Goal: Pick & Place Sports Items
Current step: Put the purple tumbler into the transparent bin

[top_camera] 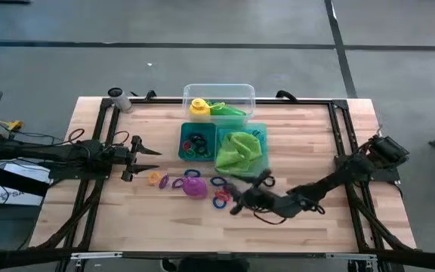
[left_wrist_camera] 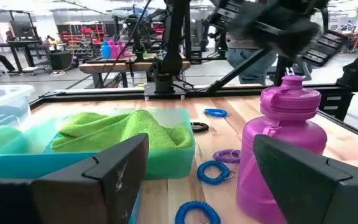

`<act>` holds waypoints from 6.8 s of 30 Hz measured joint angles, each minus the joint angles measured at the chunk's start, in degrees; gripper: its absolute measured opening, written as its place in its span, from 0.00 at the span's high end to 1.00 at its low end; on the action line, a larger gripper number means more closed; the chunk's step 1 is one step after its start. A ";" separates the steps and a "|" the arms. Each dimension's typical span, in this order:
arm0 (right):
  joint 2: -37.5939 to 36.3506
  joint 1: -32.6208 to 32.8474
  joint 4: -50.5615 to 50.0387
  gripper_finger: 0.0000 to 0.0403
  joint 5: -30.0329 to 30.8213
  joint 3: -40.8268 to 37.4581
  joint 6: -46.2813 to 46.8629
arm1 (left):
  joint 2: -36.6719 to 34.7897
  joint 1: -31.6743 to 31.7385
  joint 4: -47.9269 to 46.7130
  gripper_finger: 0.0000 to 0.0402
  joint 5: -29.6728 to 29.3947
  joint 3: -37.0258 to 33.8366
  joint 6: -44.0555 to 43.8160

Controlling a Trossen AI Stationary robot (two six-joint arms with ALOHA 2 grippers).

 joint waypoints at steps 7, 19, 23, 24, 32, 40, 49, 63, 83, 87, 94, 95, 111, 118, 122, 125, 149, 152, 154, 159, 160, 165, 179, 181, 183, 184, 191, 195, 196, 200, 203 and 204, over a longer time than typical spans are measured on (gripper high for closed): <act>0.00 -0.02 -6.15 0.62 -18.82 0.00 3.49 | -0.01 -0.01 -0.02 0.41 0.00 -0.01 0.00; 0.00 -6.35 -4.30 0.62 -19.43 0.00 13.34 | 0.00 0.00 -0.02 0.41 -0.01 0.01 0.01; 0.00 -9.02 -4.45 0.62 -19.43 0.00 13.96 | -0.01 0.01 0.00 0.41 -0.01 0.01 0.01; 0.00 -9.57 -4.53 0.62 -19.44 0.00 14.39 | -0.01 0.01 -0.02 0.41 0.00 0.00 0.01; 0.00 -11.24 -5.24 0.62 -19.41 0.00 21.84 | 0.00 0.00 0.00 0.41 0.01 0.00 0.01; 0.00 -11.24 -4.17 0.62 -17.92 0.00 21.79 | 0.01 0.00 -0.01 0.41 0.00 -0.01 0.00; 0.00 -11.24 -3.42 0.61 -20.96 0.00 22.61 | -0.01 0.01 0.00 0.41 0.01 -0.01 0.01; 0.00 -12.10 -1.77 0.13 -33.58 0.00 20.06 | -0.01 -0.01 -0.02 0.41 0.01 0.01 0.01; 0.02 -19.96 -7.73 0.02 -50.01 0.00 29.22 | 0.01 0.01 -0.02 0.41 -0.01 -0.01 0.01; 0.02 -20.12 -6.85 0.02 -49.95 0.00 25.41 | 0.00 0.01 -0.01 0.41 0.00 -0.01 0.01; 0.02 -18.89 -6.88 0.01 -48.43 0.00 25.32 | 0.01 -0.01 0.00 0.41 0.01 -0.01 0.01; 0.02 -18.64 -6.88 0.01 -48.05 0.00 25.38 | -0.01 0.01 0.00 0.41 0.01 0.01 0.01; 3.88 -17.29 0.27 0.01 -45.23 0.02 25.64 | 0.01 -0.01 0.00 0.41 -0.01 -0.01 0.01; 7.17 -17.29 4.80 0.01 -45.28 0.02 25.37 | -0.01 -0.01 -0.02 0.41 -0.01 -0.01 -0.01; 8.50 -17.33 5.92 0.01 -46.36 0.02 25.66 | 0.01 0.01 -0.02 0.41 0.01 0.01 0.01; 8.61 -17.33 6.24 0.01 -46.62 0.02 25.66 | -0.01 0.01 -0.01 0.41 0.00 -0.01 0.01; 13.92 -17.64 10.30 0.01 -47.39 3.15 25.25 | -0.01 -0.01 -0.02 0.41 -0.01 0.01 -0.01; 14.77 -18.19 10.43 0.01 -47.54 4.07 25.25 | 0.01 0.01 -0.02 0.41 0.00 -0.01 0.01; 15.23 -18.40 10.26 0.01 -47.25 4.26 25.25 | 0.01 0.01 -0.02 0.41 0.01 0.00 0.01; 15.30 -18.34 10.30 0.01 -45.24 4.31 24.65 | 0.00 0.01 -0.02 0.41 0.01 0.00 0.01; 15.30 -18.34 10.24 0.01 -45.16 4.31 24.28 | 0.01 0.00 -0.01 0.41 -0.01 -0.01 0.01; 15.30 -18.23 9.83 0.06 -44.90 4.31 23.78 | 0.01 -0.01 -0.02 0.41 0.01 0.01 0.01; 15.28 -18.16 9.67 0.36 -45.09 4.31 24.13 | 0.00 0.01 -0.02 0.41 -0.01 -0.01 0.01; 15.28 -18.14 9.67 0.39 -45.09 4.31 24.15 | -0.01 0.01 -0.02 0.41 0.01 0.01 0.01; 15.26 -18.11 9.70 0.42 -45.11 4.31 24.15 | 0.01 0.01 -0.02 0.41 0.01 -0.01 0.01; 15.26 -18.02 9.71 0.43 -45.09 4.31 24.15 | 0.01 -0.01 -0.02 0.41 0.01 -0.01 -0.01; 15.23 -16.71 9.76 0.49 -45.09 4.31 24.17 | 0.01 -0.01 -0.02 0.41 0.01 -0.01 0.01; 15.17 -16.13 10.08 0.50 -44.93 4.31 24.22 | -0.01 0.00 -0.01 0.41 0.00 0.00 0.00; 15.17 -16.03 10.33 0.50 -44.94 4.31 24.37 | -0.01 -0.01 -0.02 0.41 -0.01 -0.01 0.01; 14.60 -15.54 11.97 0.50 -44.87 4.31 24.31 | -0.01 0.00 -0.01 0.41 -0.01 0.00 0.01; 12.64 -14.88 11.23 0.50 -44.87 4.30 24.13 | 0.01 0.01 -0.02 0.41 0.01 0.01 -0.01; 11.98 -14.69 11.09 0.50 -44.85 4.31 24.15 | -0.01 0.01 -0.02 0.41 0.01 -0.01 0.01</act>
